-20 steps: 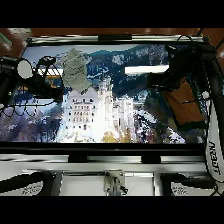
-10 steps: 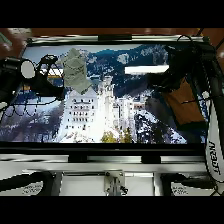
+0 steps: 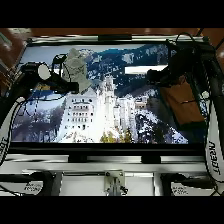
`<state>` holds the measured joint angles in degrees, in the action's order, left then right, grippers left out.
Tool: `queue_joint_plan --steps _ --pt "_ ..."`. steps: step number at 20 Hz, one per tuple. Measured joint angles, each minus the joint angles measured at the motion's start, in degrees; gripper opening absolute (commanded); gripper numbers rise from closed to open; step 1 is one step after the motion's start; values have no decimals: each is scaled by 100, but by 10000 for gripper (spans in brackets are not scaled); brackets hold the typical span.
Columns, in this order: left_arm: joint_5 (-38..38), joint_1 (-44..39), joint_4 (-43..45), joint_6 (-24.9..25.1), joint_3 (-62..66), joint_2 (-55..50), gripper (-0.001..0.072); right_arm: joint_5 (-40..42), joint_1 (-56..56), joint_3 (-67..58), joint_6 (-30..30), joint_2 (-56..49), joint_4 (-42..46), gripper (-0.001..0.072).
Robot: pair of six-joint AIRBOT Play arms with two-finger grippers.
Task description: Fold the shirts.
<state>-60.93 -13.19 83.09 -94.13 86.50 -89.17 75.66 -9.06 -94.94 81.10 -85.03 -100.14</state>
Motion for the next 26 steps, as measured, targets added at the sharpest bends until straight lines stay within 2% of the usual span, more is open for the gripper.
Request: queue_joint_plan --steps 4,10,17,20,21,23,24,25,26 --pt "767 348 -114 -208 890 -962 616 -356 -7 0 13 0 0 537" --pt "1016 813 9 -293 2269 -2437 616 -522 -7 0 20 -2 -13 537" --pt "1161 890 160 -308 2647 -3189 614 -549 -7 0 22 -2 -42 537" --pt "1325 898 238 -313 2677 -3303 586 -546 -9 0 22 0 -63 537" --pt "1401 896 245 -321 2684 -3320 444 -544 -7 0 22 -2 -83 537" --pt "1539 887 267 -409 2691 -3355 306 -544 -9 0 22 -2 -149 537" --pt "1552 874 267 -450 2688 -3379 194 -544 -9 0 22 -2 -179 537" --pt "1593 872 264 -476 2693 -3390 34 -544 -9 0 24 -2 -210 537" --pt "1613 863 264 -492 2697 -3390 33 -544 -9 0 33 -2 -234 537"
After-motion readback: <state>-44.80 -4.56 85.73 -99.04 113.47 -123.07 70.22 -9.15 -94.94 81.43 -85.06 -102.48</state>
